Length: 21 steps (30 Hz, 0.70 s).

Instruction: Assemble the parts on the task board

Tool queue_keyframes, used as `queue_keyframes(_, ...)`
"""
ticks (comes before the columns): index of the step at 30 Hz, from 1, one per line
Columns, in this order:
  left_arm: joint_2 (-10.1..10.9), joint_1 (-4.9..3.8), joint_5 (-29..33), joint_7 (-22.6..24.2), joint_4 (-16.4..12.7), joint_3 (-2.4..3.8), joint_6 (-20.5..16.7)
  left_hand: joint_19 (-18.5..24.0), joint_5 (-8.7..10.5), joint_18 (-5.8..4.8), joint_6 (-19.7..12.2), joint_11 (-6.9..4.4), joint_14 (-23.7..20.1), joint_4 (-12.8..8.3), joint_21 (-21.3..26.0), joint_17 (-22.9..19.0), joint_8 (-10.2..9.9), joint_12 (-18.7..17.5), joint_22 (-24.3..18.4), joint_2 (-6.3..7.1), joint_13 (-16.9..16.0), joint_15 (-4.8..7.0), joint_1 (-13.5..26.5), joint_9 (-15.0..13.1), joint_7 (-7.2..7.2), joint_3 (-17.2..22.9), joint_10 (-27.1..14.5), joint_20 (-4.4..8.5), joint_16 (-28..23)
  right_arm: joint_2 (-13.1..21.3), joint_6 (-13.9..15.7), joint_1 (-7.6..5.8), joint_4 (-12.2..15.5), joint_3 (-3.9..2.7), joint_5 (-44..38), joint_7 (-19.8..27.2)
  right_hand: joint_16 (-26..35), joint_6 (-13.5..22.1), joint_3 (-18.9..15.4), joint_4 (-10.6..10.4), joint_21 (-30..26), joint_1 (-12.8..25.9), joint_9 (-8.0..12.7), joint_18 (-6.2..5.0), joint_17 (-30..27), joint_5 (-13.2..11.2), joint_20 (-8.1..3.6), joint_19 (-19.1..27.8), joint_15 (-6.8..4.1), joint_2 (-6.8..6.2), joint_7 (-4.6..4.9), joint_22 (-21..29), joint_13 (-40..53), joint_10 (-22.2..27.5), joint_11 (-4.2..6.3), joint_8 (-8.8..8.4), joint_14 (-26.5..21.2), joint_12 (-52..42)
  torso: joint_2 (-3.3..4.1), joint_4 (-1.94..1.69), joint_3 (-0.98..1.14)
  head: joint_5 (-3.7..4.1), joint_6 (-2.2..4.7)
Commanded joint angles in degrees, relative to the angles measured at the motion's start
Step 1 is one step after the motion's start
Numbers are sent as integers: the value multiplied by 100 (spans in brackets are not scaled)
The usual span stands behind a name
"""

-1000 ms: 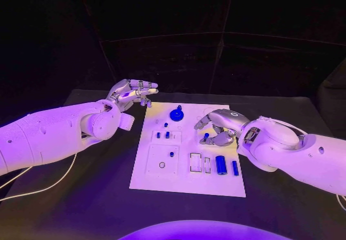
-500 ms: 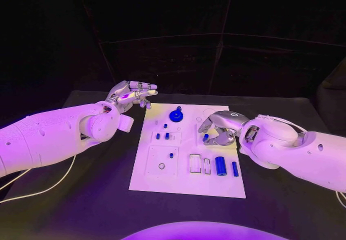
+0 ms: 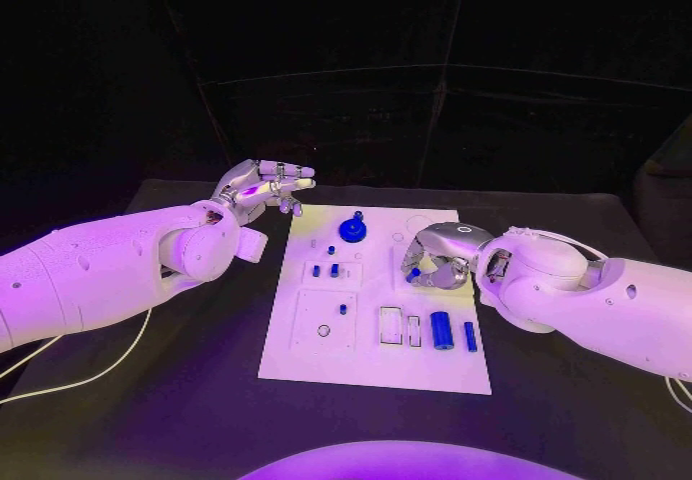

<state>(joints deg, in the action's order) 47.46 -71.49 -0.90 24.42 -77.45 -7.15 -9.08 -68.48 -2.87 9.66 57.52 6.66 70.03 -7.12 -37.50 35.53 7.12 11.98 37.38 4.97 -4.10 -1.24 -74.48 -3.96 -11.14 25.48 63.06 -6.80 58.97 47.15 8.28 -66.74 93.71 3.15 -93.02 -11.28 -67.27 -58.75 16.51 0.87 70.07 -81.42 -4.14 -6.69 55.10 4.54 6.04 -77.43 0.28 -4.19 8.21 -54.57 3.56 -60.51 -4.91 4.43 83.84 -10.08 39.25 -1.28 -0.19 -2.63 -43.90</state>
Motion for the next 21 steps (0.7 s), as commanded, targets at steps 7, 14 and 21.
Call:
queue_keyframes(7, -4, -8, 22, 3, -1, 5, 87, 24, 7, 75, -40, -11, -43, 6, 18, -10, 14, 34, -9, -15, -9, -13, -42, 4, 18, -42, -36, -5, -20, -52, -59, -10, -34, -4, -165, -22, -5, -71, 117, -5, 8, 48, 10, 13, -29, -16, -6, -35, -28, 1, 3, 16, -7, -32, -23, 0, 70, 58, 2, 3, 2, 16, -12)
queue_keyframes(14, -2, -8, 22, -10, 0, 5, 97, 24, 7, 75, -40, -11, -43, 6, 18, -10, 14, 34, -9, -15, -9, -13, -42, 4, 18, -42, -36, -5, -20, -51, -55, -10, -55, -4, -168, -36, -7, -82, 171, 5, 9, 47, 15, 13, -31, -15, -7, -37, -30, -13, 7, 13, -5, -51, -23, -11, 68, 67, -3, 5, -3, 24, -22)
queue_keyframes(21, -2, -8, 22, -15, -1, 5, 100, 26, 7, 74, -45, -9, -50, 10, 22, -23, 17, 40, -12, -17, -10, -16, -36, 3, 16, -52, -43, -7, -24, -57, 24, -9, -49, -3, -154, 24, -69, -217, 399, 18, 69, 49, 5, 28, 35, -11, -35, -81, -78, 6, -7, -84, 27, -372, 30, 7, 85, -17, -2, 0, -3, 27, -27)
